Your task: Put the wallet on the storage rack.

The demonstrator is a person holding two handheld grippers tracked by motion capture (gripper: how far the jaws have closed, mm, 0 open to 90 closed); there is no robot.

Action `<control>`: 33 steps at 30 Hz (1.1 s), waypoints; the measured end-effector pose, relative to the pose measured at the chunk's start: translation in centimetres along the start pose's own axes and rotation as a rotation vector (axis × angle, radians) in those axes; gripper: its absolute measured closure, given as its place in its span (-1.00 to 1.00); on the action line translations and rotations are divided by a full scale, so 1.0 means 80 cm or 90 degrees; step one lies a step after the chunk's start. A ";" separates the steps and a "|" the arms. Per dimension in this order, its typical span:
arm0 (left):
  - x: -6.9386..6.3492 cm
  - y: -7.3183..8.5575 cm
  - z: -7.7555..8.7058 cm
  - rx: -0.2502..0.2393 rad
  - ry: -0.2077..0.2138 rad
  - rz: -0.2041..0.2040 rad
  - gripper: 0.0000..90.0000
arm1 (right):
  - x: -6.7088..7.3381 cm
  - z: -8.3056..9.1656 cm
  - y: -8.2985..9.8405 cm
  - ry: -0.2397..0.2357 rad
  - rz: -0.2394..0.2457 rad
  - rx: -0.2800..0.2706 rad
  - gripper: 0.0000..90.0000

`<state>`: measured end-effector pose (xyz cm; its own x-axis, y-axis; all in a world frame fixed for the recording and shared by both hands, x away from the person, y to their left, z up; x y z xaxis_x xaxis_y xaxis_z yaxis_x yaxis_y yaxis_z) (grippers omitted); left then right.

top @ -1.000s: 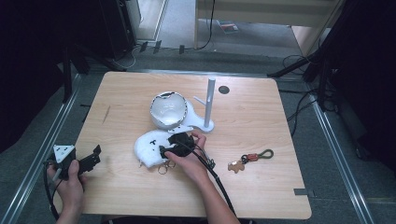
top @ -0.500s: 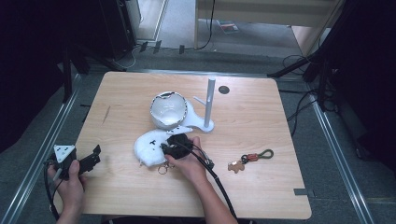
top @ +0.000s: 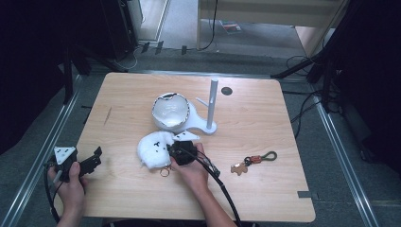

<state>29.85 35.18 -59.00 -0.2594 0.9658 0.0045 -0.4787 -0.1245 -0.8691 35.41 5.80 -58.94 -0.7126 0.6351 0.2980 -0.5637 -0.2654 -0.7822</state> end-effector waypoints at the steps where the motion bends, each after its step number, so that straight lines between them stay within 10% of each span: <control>1: 0.000 0.000 0.000 0.000 0.000 0.000 -0.70 | 0.003 0.004 0.000 -0.002 0.001 -0.004 0.79; 33: 0.000 0.000 0.000 0.001 0.000 -0.001 -0.69 | 0.014 0.133 -0.062 0.056 -0.003 -0.151 0.78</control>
<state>29.85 35.18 -59.01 -0.2581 0.9661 0.0064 -0.4809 -0.1227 -0.8682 32.96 0.14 -48.89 -0.6654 0.6990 0.2621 -0.4465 -0.0912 -0.8901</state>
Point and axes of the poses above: each handheld gripper's, and its own axes: z roughly backward along the jaws, y roughly out of its underside, x roughly to its left, the point moved 8 cm from there along -z, roughly forward along the jaws, and after that the axes turned 11 degrees about -y, right-handed, at the moved point
